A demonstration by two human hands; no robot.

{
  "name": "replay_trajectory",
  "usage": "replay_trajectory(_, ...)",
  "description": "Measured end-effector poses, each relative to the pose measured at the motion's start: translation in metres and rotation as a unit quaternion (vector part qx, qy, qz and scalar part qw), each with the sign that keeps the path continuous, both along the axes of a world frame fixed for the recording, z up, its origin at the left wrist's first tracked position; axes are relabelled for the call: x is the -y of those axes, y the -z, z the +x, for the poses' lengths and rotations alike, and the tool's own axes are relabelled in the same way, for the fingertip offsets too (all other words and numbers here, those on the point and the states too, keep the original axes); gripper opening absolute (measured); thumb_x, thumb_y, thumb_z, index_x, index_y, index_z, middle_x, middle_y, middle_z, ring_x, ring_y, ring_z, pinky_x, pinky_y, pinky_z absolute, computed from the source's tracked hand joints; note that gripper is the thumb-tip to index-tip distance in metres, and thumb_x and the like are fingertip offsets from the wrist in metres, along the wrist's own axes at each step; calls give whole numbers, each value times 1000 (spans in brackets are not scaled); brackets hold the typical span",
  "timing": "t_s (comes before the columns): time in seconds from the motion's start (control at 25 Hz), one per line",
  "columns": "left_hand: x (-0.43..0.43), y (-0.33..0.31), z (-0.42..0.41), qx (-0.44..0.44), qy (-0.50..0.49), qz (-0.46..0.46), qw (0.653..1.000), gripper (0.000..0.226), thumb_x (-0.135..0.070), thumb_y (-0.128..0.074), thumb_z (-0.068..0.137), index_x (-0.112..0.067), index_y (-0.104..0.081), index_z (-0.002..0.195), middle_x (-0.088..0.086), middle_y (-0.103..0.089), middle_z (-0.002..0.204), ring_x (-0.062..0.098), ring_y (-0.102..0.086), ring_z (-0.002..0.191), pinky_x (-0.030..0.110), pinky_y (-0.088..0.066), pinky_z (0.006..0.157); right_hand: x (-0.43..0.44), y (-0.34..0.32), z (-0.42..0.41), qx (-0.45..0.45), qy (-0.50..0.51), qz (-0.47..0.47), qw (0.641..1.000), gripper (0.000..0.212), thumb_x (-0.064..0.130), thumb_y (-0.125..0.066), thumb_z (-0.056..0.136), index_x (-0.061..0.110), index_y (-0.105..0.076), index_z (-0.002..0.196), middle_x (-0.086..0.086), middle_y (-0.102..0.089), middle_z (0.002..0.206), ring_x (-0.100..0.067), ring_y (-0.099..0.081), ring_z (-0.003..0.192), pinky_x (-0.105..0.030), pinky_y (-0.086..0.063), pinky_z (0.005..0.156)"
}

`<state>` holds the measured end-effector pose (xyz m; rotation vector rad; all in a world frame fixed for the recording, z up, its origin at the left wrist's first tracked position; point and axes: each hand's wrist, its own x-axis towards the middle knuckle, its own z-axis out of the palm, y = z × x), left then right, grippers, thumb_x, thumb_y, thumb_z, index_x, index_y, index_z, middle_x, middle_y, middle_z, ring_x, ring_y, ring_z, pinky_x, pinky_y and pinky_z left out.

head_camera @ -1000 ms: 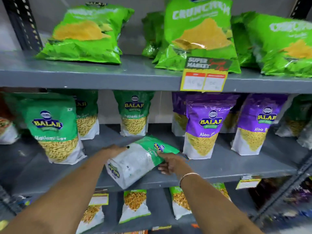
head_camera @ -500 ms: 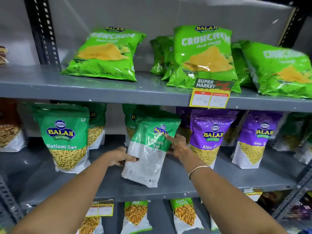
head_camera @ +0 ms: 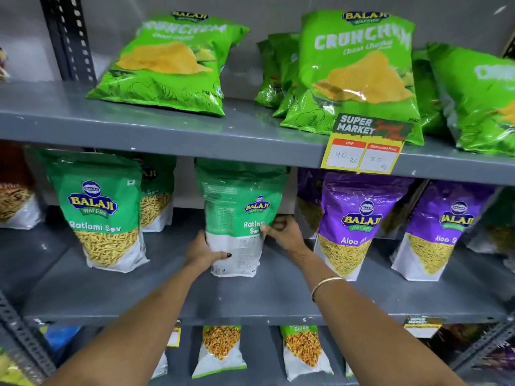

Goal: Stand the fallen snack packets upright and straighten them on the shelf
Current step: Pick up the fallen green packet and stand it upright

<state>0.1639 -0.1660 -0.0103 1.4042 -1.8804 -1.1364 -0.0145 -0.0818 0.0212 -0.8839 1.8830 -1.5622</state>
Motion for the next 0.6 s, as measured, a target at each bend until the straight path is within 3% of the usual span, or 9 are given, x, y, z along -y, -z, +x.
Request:
replay_trajectory(0.08, -9, -3, -4, 38, -7, -9, 999, 84, -27, -84, 59, -10, -42, 129, 13, -58, 131, 32, -53, 120, 37, -45, 93, -8, 24, 4, -12, -2, 72, 997, 39, 10, -80, 67, 18, -42, 76, 4, -48, 69, -7, -41, 59, -18, -38, 52)
replay_trajectory(0.16, -18, -3, -5, 57, 12, 1, 998, 97, -40, -83, 54, -14, -35, 134, 10, -54, 136, 32, -49, 126, 39, -43, 98, -13, 43, 12, -15, -52, 122, 991, 37, 4, -76, 69, 23, -44, 68, 3, -49, 66, -7, -41, 55, -16, -37, 47)
replay_trajectory(0.28, -19, -6, 0, 43, 87, 23, 995, 111, -51, -80, 42, -18, -34, 138, 9, -47, 141, 29, -44, 130, 39, -41, 106, -17, 49, 24, 17, -103, 126, 986, 32, 0, -73, 71, 16, -49, 83, 1, -50, 73, -9, -47, 63, -14, -39, 46)
replay_trajectory(0.36, -20, -11, 7, 90, 125, -7, 988, 94, -46, -78, 52, -14, -43, 134, 12, -50, 136, 27, -43, 128, 31, -41, 101, -20, 46, 30, 15, -123, 107, 986, 49, 8, -79, 63, 14, -48, 102, -1, -51, 92, -13, -50, 81, -13, -41, 53)
replay_trajectory(0.44, -19, -15, 9, 118, 139, -34, 983, 68, -41, -76, 67, -11, -53, 124, 11, -54, 125, 25, -47, 120, 24, -39, 85, -21, 44, 37, 19, -165, 84, 982, 69, 6, -80, 59, 10, -47, 119, -4, -54, 110, -15, -52, 95, -12, -47, 64)
replay_trajectory(0.52, -21, -16, 11, 66, 139, -5, 988, 35, -34, -70, 77, -15, -60, 105, 7, -58, 108, 19, -54, 102, 21, -39, 70, -19, 44, 46, 17, -191, 62, 979, 73, -2, -81, 61, 5, -45, 125, -11, -58, 118, -21, -57, 100, -25, -52, 83)
replay_trajectory(0.6, -23, -16, 12, 5, 122, 36, 992, 19, -35, -66, 81, -17, -60, 86, 3, -61, 96, 16, -55, 90, 23, -41, 67, -16, 47, 56, -4, -168, 47, 985, 76, 9, -86, 52, 7, -50, 119, -11, -62, 117, -26, -60, 106, -39, -50, 96)
